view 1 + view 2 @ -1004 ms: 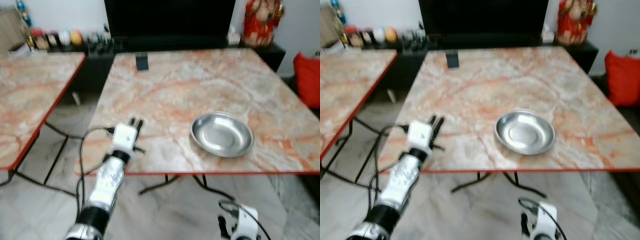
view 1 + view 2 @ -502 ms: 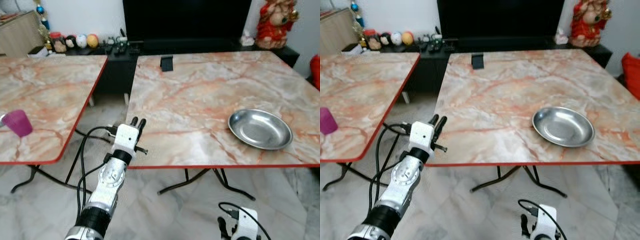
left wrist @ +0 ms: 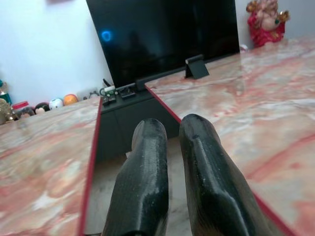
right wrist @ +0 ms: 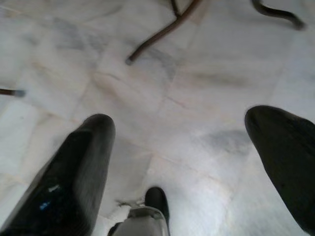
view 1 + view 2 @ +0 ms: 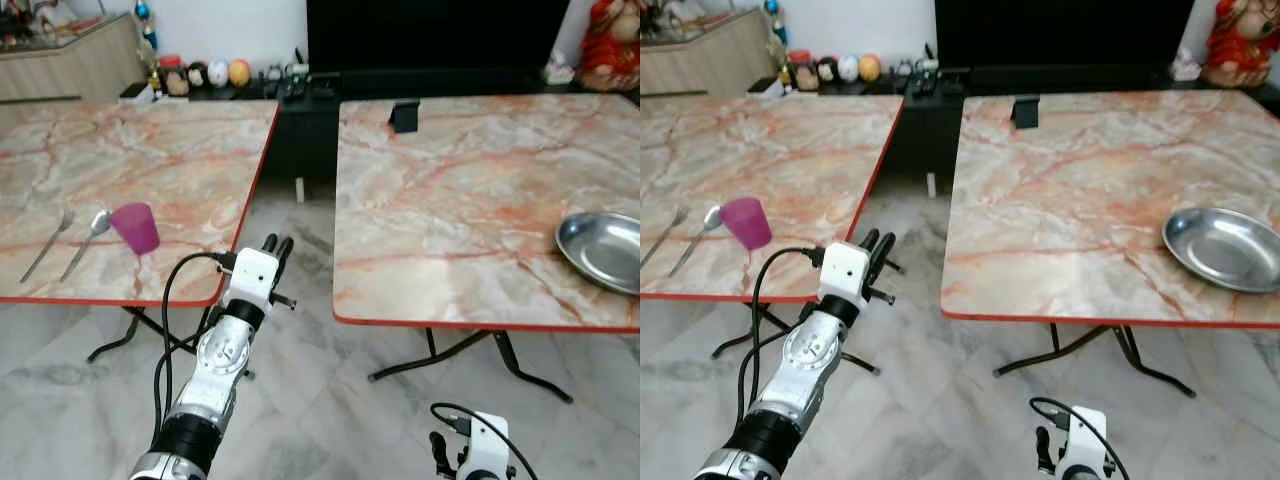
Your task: Setting the table
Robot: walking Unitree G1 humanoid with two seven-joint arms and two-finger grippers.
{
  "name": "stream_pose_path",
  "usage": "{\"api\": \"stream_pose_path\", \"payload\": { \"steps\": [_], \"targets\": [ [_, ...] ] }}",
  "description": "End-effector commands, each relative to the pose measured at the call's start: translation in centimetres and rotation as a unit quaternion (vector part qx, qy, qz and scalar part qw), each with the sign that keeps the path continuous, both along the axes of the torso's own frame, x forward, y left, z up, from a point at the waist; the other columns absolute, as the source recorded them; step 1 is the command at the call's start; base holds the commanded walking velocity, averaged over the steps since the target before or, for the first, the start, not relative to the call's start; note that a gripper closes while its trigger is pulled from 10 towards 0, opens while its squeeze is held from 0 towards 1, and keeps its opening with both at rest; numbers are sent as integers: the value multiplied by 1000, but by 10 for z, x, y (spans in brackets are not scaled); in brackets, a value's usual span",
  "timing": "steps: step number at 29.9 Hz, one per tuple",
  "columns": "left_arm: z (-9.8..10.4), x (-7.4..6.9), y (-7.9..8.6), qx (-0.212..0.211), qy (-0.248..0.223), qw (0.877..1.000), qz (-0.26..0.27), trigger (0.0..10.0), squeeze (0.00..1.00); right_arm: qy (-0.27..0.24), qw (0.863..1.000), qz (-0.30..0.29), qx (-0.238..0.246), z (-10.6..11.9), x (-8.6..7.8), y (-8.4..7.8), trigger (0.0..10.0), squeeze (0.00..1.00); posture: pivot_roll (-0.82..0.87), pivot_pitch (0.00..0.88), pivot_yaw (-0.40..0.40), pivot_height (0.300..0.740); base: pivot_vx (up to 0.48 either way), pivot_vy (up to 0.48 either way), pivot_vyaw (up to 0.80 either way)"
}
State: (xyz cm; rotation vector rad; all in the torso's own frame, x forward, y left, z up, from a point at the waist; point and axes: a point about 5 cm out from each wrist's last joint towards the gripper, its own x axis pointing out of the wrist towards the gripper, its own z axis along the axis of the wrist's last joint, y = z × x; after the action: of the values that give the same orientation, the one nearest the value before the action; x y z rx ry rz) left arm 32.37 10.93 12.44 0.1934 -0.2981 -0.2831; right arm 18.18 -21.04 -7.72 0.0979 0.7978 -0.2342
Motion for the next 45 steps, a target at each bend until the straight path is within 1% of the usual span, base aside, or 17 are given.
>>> {"api": "stream_pose_path", "payload": {
  "steps": [1, 28, 35, 45],
  "targets": [
    [1, 0, 8, 11, -3, 1000, 8, 10000, 0, -1, 1000, 5, 7, 0, 3, 6, 10000, 0, -62, 0, -8, 740, 0, 379, 0],
    [5, 0, 9, 6, -9, 1000, 11, 10000, 0, 3, 1000, 18, 8, 0, 4, 7, 10000, 0, -55, 0, -6, 740, 0, 379, 0],
    [5, 1, 13, 10, -9, 1000, 14, 10000, 0, 4, 1000, 20, 9, 0, 3, 8, 10000, 0, -51, 0, -5, 740, 0, 381, 0],
    [4, -1, 12, 9, -8, 1000, 12, 10000, 0, 6, 1000, 22, 12, -1, 2, 9, 10000, 0, -49, 0, -1, 740, 0, 380, 0]
  ]
}}
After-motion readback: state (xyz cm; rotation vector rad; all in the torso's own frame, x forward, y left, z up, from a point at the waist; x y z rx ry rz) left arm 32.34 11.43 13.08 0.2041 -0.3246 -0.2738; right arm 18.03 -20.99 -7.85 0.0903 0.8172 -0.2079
